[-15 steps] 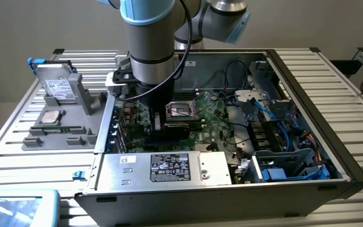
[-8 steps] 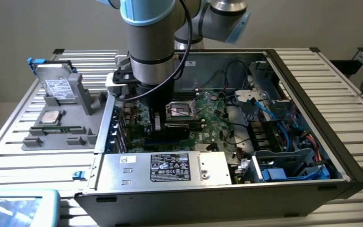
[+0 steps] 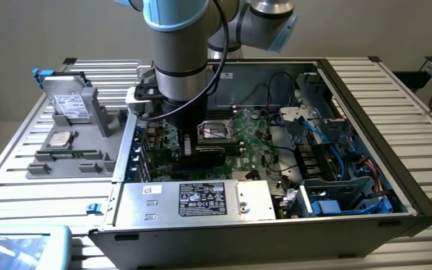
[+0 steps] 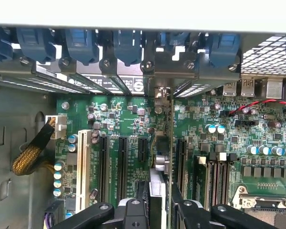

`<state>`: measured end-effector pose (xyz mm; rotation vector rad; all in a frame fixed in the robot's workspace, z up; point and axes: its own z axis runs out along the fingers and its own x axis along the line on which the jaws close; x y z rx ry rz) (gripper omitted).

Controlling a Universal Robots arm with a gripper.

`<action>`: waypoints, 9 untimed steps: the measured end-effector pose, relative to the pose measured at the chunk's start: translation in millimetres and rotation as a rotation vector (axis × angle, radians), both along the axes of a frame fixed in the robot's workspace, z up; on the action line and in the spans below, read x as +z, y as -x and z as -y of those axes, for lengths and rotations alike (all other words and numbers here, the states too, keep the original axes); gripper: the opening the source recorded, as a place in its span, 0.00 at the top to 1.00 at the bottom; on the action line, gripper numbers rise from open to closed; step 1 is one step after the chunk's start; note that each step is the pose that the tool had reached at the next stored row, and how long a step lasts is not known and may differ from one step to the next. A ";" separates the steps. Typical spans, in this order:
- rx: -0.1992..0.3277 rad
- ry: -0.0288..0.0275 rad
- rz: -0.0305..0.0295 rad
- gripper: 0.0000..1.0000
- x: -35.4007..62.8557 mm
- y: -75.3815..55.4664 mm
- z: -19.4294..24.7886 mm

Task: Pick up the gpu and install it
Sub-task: 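Insert the gpu into the slot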

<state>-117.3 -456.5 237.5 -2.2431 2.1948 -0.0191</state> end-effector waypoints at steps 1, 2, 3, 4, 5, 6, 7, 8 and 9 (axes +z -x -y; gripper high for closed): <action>0.000 0.0000 0.0000 0.71 -0.1 0.0 0.0; 0.000 0.0000 0.0000 0.71 -0.4 0.0 0.0; 0.000 0.0000 0.0000 0.71 -0.6 0.0 0.0; 0.000 0.0001 0.0000 0.71 -0.7 0.0 0.0; 0.000 0.0002 -0.0001 0.71 -0.8 0.0 0.0; 0.000 0.0002 -0.0001 0.71 -0.9 0.0 0.0; 0.000 0.0001 0.0000 0.71 -0.9 0.0 0.0; 0.000 0.0000 0.0000 0.71 -1.0 0.0 0.0; 0.000 0.0000 0.0001 0.71 -1.0 0.0 0.0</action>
